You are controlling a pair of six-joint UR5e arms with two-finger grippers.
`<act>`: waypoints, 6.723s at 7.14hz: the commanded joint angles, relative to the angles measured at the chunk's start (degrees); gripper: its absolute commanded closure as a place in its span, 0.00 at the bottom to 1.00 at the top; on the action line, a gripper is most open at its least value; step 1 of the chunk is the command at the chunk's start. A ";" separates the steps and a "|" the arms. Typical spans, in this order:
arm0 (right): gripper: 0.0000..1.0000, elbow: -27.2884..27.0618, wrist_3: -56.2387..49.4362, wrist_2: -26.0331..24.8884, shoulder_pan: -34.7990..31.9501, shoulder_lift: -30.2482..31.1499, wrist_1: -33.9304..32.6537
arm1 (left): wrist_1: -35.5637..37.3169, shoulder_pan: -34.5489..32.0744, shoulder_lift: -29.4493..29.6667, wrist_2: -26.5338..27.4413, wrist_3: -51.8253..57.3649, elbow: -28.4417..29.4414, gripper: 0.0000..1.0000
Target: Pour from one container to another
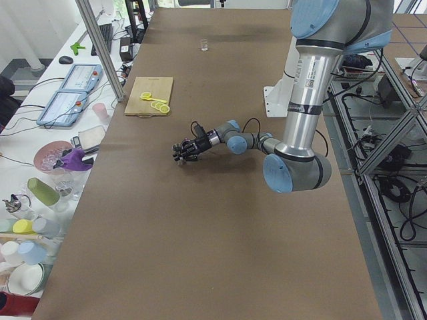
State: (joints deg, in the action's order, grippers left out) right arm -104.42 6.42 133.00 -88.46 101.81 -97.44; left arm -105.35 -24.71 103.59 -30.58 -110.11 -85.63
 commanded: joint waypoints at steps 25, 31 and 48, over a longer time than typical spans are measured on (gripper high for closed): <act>0.00 -1.40 -0.09 0.24 0.13 -1.18 1.46 | -7.59 -20.18 -2.70 -63.21 72.29 -28.37 0.03; 0.00 -1.49 -0.09 0.24 0.13 -1.18 1.55 | 3.88 -48.82 2.75 -104.37 95.04 -15.89 0.03; 0.00 -1.58 -0.18 0.33 0.13 -1.18 1.55 | 30.25 -68.45 -15.12 -107.84 123.03 -11.60 0.02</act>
State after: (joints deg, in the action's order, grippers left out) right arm -106.00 6.24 133.26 -88.33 100.63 -95.89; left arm -78.52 -93.13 86.08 -138.43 12.95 -98.78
